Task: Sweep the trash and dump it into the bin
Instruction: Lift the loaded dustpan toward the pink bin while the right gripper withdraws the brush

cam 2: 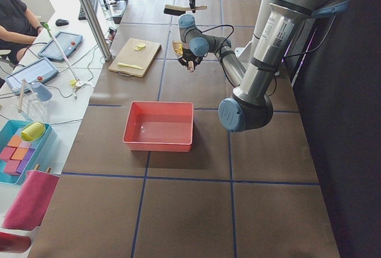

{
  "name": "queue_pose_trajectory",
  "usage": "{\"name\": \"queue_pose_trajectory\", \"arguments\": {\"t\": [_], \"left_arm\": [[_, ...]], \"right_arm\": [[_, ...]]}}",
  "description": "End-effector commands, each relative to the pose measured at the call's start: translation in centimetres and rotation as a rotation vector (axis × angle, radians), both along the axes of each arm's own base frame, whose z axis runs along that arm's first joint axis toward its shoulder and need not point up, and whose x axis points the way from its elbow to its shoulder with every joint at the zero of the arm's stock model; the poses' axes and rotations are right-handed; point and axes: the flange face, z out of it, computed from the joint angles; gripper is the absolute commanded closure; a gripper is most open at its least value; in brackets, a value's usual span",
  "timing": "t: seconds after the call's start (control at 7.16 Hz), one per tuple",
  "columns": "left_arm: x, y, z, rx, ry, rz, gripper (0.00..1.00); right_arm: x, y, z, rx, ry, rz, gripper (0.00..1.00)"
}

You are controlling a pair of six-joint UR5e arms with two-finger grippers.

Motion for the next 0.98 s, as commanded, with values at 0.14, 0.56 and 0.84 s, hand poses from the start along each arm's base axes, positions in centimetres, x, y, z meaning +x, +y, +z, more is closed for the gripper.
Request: {"name": "queue_pose_trajectory", "arguments": {"t": [0.14,0.56,0.84], "left_arm": [[-8.1,-0.4,-0.2,-0.016,0.012,-0.053,1.0],[-17.6,-3.2,4.7,-0.027,0.037,-0.068,1.0],[-23.6,-3.6,9.9,-0.01,0.014,-0.077,1.0]], "right_arm": [[5.4,-1.4,4.1,0.061,0.023,-0.05,1.0],[10.9,-2.7,8.5,0.109,0.044,-0.098,1.0],[15.9,-3.2,12.6,0.146,0.059,-0.151,1.0]]}}
